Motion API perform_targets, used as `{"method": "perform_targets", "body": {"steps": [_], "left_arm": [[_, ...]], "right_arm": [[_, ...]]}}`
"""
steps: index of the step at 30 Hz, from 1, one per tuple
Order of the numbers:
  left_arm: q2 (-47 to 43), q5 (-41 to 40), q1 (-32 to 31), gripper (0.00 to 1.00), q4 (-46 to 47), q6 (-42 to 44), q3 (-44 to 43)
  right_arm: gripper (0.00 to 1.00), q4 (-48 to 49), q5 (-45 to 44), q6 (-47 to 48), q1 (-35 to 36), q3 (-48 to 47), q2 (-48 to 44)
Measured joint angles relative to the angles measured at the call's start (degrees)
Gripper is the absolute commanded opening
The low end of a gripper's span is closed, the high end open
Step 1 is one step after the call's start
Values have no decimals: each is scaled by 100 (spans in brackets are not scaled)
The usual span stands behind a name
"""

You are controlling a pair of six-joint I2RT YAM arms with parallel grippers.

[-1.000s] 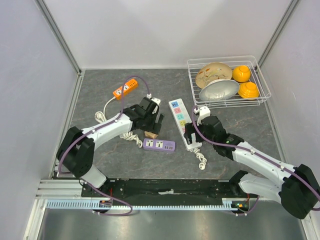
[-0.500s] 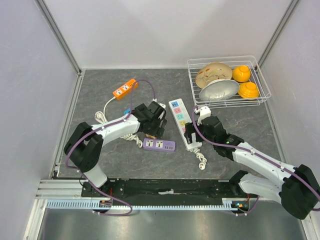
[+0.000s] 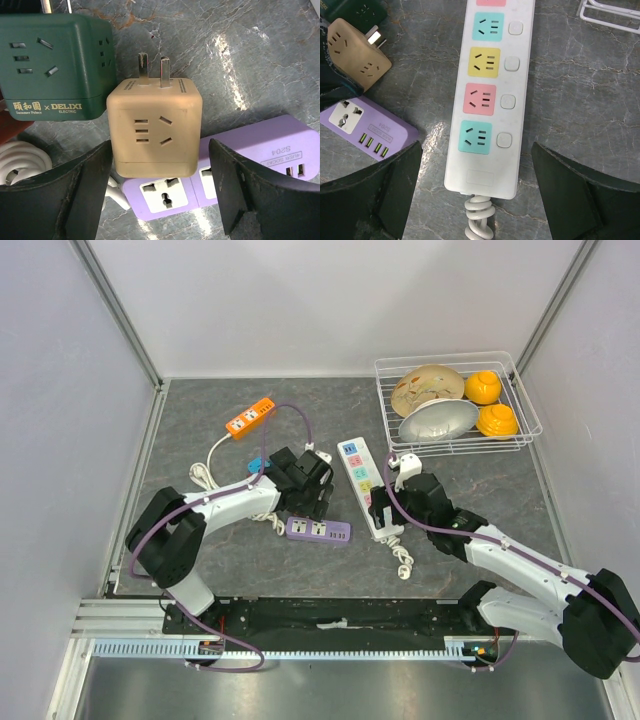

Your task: Insert the plug

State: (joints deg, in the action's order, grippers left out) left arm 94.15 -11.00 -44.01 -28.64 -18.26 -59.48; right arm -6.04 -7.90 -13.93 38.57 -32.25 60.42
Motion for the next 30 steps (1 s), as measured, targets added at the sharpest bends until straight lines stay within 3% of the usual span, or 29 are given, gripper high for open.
{"method": "perform_targets", "body": {"steps": [3, 11, 22, 30], "left_arm": [[11, 0, 0, 73, 63, -9, 33], [-33, 7, 0, 29, 131, -4, 52], [-1237, 232, -37, 24, 138, 361, 85], [-2603, 699, -343, 20, 247, 1397, 417]], "right_arm": [[98, 20, 0, 0, 0, 26, 0], [98, 42, 4, 0, 0, 74, 0], [98, -31, 269, -236, 0, 2, -125], [98, -118, 1156, -1167, 0, -621, -55]]}}
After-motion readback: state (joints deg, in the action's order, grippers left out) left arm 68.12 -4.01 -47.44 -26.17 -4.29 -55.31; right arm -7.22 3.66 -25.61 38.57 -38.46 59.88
